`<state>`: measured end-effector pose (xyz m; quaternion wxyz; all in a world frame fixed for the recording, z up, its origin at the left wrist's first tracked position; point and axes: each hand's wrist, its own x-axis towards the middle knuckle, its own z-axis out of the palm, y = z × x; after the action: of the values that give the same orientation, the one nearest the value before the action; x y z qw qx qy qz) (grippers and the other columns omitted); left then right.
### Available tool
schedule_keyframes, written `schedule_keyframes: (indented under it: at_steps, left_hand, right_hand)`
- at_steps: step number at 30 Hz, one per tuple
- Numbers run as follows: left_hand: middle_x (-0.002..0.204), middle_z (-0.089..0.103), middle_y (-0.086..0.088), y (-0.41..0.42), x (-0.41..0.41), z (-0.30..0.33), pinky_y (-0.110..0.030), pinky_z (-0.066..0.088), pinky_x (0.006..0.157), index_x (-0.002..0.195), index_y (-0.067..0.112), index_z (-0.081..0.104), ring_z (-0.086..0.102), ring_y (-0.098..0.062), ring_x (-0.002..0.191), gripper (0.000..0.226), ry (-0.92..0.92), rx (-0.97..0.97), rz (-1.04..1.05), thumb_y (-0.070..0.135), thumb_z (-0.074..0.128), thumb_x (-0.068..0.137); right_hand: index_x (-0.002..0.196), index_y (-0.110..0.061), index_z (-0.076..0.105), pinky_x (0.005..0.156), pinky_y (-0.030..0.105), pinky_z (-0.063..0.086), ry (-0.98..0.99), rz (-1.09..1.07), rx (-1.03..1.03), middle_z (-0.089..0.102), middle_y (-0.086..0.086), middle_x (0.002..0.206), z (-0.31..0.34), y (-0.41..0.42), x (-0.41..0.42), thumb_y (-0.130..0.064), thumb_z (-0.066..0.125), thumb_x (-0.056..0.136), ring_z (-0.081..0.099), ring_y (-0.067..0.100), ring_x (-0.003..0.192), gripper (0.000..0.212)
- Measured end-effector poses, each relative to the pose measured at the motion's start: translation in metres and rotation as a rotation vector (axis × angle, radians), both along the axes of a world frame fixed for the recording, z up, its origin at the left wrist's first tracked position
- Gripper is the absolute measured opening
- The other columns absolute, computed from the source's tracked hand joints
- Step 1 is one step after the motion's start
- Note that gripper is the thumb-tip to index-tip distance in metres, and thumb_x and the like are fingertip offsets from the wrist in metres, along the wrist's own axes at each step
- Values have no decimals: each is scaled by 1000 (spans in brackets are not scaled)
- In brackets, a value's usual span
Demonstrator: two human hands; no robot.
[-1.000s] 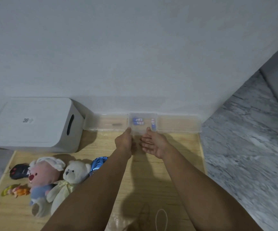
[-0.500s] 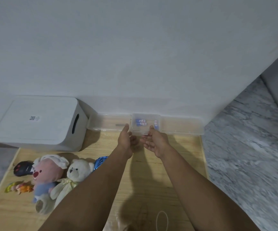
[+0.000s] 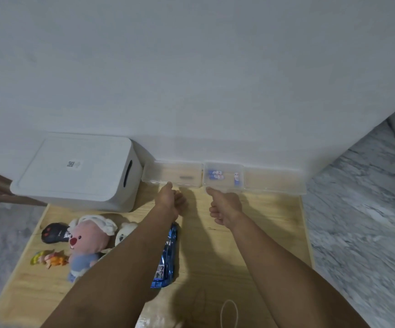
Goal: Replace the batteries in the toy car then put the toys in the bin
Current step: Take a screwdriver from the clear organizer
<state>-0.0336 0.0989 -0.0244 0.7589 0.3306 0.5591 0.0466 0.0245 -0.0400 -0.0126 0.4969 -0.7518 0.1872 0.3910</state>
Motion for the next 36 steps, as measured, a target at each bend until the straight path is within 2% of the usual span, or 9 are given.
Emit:
schedule_keyframes:
  at_steps: [5,9,13,16,20,25,29,32,36]
  left_hand:
    - [53,39,-1,33,-8,1,-25,39,38,71,10,45,35,-12,29,31,33,71,40,20,42,100]
    - [45,38,0,53,-11,-8,-25,40,39,64,10,43,35,-14,33,32,27,87,27,9,43,96]
    - [63,52,-7,61,-10,-14,-34,51,59,80,5,56,49,-19,54,20,28,62,47,15,51,97]
    - [75,59,-11,65,-9,-16,-36,55,73,83,3,58,58,-21,65,15,27,50,74,9,54,96]
    - [82,62,-12,68,-8,-16,-36,54,81,91,3,58,60,-22,73,12,-14,15,80,8,51,98]
    - [88,63,-14,68,-10,-15,-35,54,85,101,1,59,62,-25,78,11,-72,10,80,3,50,97]
    - [83,61,-17,67,-10,-11,-34,54,84,90,0,57,61,-26,74,11,-86,-12,91,3,49,97]
    - [83,60,-17,66,-9,-9,-35,53,85,89,0,56,61,-26,74,13,-86,-24,121,5,48,98]
    - [85,61,-14,63,-7,-3,-30,55,78,98,0,57,61,-22,74,11,-118,-44,182,4,47,99]
  right_hand:
    - [84,-6,62,52,23,39,124,20,70,58,9,74,2,30,-12,-27,66,84,50,19,62,21]
    - [109,-7,63,59,27,50,101,-23,152,61,7,88,1,56,-18,-23,62,92,59,17,67,24]
    - [116,-12,55,71,32,55,196,-148,268,63,8,103,1,75,-18,-28,56,97,64,20,84,25]
    - [120,-6,56,70,32,55,213,-252,293,66,7,94,-2,85,-16,-28,56,98,65,18,78,32]
    - [124,-5,57,63,30,55,207,-294,255,67,5,88,-5,91,-16,-29,57,97,66,15,72,36]
    - [124,-7,58,68,30,56,185,-323,240,68,3,90,-9,93,-19,-32,57,97,68,15,75,37]
    - [120,-7,59,70,32,56,160,-383,222,69,5,89,-7,97,-21,-29,59,96,69,17,72,33]
    - [115,-7,59,68,31,56,150,-414,223,68,5,87,-3,100,-22,-28,59,96,70,18,72,29]
    - [111,-7,59,60,30,53,147,-424,230,65,4,85,4,102,-23,-30,57,97,67,15,66,27]
